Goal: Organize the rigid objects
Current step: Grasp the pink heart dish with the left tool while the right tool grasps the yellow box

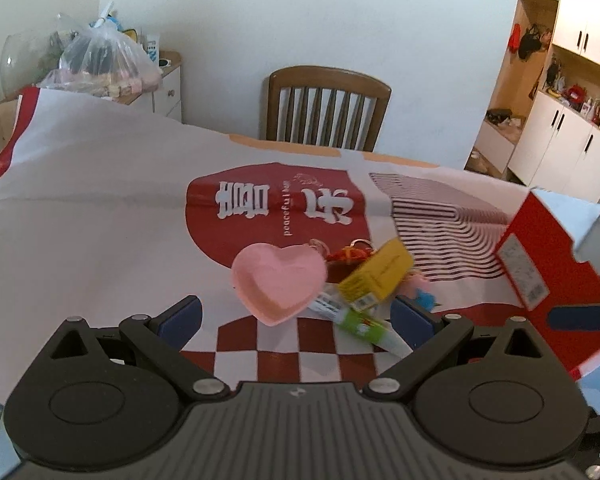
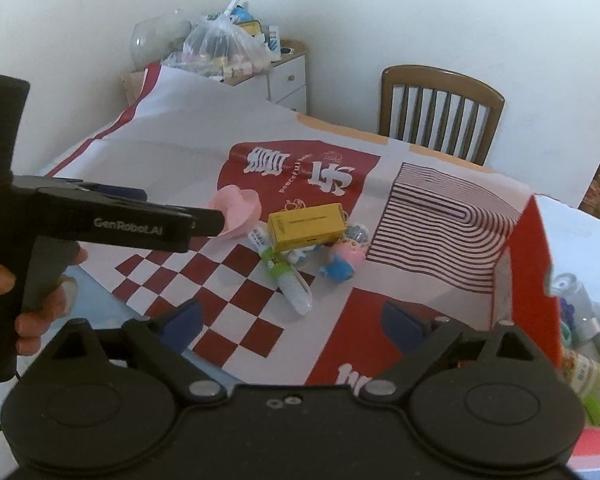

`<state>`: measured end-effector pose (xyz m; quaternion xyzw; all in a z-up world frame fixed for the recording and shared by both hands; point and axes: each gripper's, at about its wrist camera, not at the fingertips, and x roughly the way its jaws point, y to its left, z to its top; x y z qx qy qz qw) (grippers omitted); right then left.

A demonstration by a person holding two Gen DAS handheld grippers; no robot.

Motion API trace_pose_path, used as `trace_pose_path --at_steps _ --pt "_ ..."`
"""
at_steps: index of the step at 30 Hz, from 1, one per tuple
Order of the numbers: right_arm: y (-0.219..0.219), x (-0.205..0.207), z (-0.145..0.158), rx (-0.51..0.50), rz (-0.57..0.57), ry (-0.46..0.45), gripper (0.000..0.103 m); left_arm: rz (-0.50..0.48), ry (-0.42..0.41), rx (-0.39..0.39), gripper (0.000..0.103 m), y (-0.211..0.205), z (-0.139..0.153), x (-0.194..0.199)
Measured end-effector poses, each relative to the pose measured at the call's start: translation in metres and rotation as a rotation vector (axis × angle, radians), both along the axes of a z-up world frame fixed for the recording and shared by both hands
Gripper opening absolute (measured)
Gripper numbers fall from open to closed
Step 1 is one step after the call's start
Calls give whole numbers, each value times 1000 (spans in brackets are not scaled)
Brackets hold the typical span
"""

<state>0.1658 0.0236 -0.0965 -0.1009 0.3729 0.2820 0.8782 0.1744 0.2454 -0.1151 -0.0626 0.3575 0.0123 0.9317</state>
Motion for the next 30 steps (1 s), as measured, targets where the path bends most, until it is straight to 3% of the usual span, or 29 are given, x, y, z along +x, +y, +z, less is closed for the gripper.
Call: trace_pose_path --at_steps 12,22,30 --pt "33 48 -9 -77 81 -57 90 8 57 2 101 19 -36 45" --pt "53 76 -31 -164 156 -71 85 -32 55 -40 101 27 -43 70" --pt "59 96 -42 -151 177 -47 85 -29 68 -60 100 30 -50 76"
